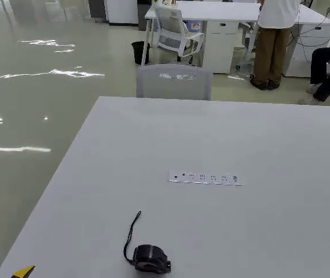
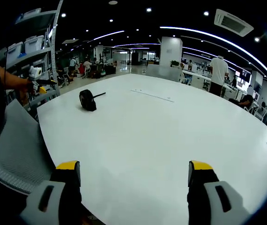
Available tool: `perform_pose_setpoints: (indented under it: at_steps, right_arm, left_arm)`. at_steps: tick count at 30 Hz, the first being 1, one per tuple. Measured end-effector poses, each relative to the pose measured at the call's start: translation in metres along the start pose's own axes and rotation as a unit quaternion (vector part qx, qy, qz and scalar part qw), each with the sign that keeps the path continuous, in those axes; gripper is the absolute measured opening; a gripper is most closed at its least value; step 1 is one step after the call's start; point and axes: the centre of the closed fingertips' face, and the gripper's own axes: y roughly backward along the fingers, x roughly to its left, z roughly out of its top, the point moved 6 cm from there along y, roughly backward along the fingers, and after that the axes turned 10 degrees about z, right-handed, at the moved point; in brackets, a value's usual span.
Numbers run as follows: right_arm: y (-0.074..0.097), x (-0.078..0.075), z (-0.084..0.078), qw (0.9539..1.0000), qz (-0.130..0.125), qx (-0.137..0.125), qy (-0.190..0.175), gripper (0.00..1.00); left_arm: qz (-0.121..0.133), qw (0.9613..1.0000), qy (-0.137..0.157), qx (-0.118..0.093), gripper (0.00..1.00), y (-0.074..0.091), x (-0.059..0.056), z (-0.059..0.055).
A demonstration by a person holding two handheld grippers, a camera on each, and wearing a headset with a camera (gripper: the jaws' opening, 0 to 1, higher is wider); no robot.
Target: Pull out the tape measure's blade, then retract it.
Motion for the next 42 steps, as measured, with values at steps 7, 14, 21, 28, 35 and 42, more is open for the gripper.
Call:
perform_pose_setpoints:
  at_steps: [7,14,21,28,35,42]
  right_arm:
    - [-0.007,-0.001,0.006,0.9999,0.012,-0.004,-0.001,1.00]
    - [-0.016,0.002,0.012,0.9992,0.037,0.005,0.013,1.00]
    - [-0.020,-0.005,0.023,0.9989,0.038,0.004,0.026,1.00]
    - [-0.028,-0.004,0.030,0.9980,0.052,0.009,0.035,0.97]
    - [-0.040,0.000,0.036,0.9964,0.069,0.016,0.046,0.95]
    - [-0.052,0.001,0.044,0.9941,0.087,0.020,0.062,0.93]
  left_arm:
    - [-0.021,0.9997,-0.006,0.014,0.99,-0.007,-0.007,-0.001]
    - [-0.036,0.9988,-0.031,0.014,0.99,-0.013,-0.015,0.018]
    - [-0.052,0.9971,-0.054,0.008,0.99,-0.025,-0.011,0.033]
    - [-0.074,0.9935,-0.085,0.014,0.99,-0.036,-0.011,0.037]
    - [-0.088,0.9904,-0.105,0.019,0.99,-0.050,-0.015,0.041]
    - [-0.103,0.9868,-0.123,0.019,0.98,-0.063,-0.018,0.049]
